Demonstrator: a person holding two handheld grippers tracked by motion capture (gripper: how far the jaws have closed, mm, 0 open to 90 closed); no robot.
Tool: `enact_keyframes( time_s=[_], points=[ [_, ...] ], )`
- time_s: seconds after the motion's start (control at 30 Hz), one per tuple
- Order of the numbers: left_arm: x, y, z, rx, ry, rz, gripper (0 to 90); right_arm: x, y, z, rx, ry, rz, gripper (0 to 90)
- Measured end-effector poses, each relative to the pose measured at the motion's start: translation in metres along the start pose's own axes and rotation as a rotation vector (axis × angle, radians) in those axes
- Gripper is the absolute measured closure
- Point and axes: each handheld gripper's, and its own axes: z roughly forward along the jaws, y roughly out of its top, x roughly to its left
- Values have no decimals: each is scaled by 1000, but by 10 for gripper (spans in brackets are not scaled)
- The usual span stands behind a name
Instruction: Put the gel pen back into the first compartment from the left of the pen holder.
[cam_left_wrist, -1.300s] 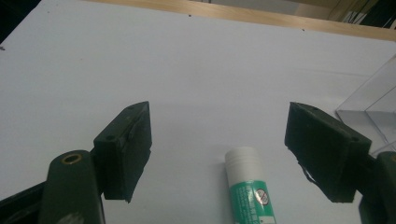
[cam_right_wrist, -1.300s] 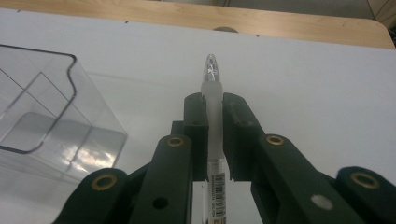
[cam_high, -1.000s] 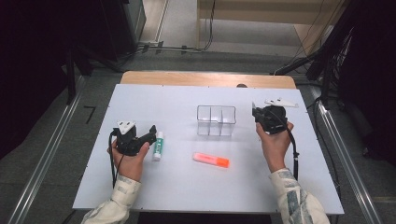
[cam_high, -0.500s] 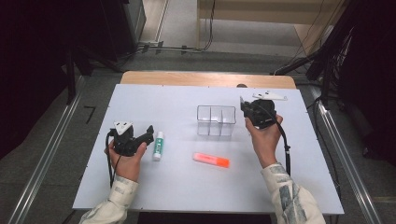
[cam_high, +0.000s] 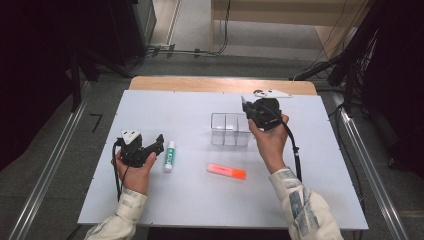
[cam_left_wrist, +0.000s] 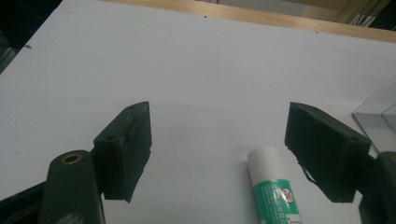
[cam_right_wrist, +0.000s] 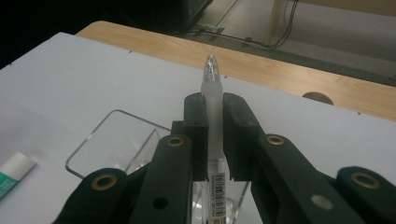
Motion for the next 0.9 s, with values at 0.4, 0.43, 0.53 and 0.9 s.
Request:
enact_keyframes(
  time_s=[0.4,0.43,0.53,0.9],
  points=[
    [2,0,0,3,3,-2,231,24,17,17,5,48,-27,789],
    [3,0,0,3,3,-2,231,25,18,19,5,51,-29,790],
    [3,0,0,0,4,-5,230,28,20,25,13,55,-29,790],
    [3,0,1,-1,2,-7,231,42,35,43,8,84,-28,789]
  ],
)
